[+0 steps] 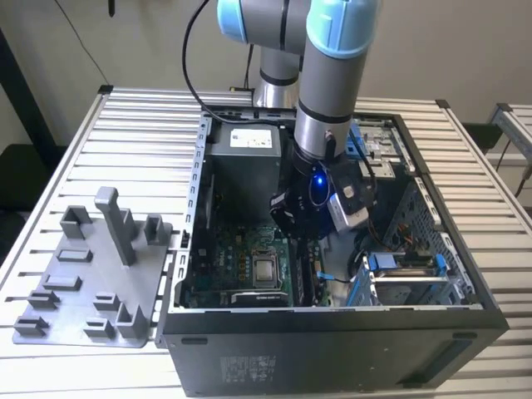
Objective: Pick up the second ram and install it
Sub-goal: 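Insert the second ram into the second slot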
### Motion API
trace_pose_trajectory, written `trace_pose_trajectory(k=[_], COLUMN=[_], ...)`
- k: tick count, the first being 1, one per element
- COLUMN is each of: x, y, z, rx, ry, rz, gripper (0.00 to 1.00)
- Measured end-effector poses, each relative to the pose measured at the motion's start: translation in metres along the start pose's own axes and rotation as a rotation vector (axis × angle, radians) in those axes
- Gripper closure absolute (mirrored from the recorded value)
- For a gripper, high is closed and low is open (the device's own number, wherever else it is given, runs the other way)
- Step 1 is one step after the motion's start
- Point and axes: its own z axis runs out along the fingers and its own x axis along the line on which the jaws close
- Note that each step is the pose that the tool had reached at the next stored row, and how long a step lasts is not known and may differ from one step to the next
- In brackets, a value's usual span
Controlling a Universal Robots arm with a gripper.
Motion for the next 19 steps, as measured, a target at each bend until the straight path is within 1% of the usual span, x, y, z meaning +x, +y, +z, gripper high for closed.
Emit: trace_pose_trajectory(k=[3, 7, 12, 15, 19], x=[0.0005, 0.0028, 0.003, 0.0024, -0.0004], y=[0.0007, 0.001, 0.0012, 0.0014, 0.0017], z=[0.0006, 0.0012, 0.0017, 0.0024, 0.003], rx=[0.0002, 0.0001, 0.0004, 0.0005, -0.0007], ry=[0.0, 0.0, -0.0001, -0.0002, -0.001], rz=[0.0, 0.0, -0.001, -0.003, -0.006], gripper=[0.86, 0.86, 0.86, 0.86, 0.86])
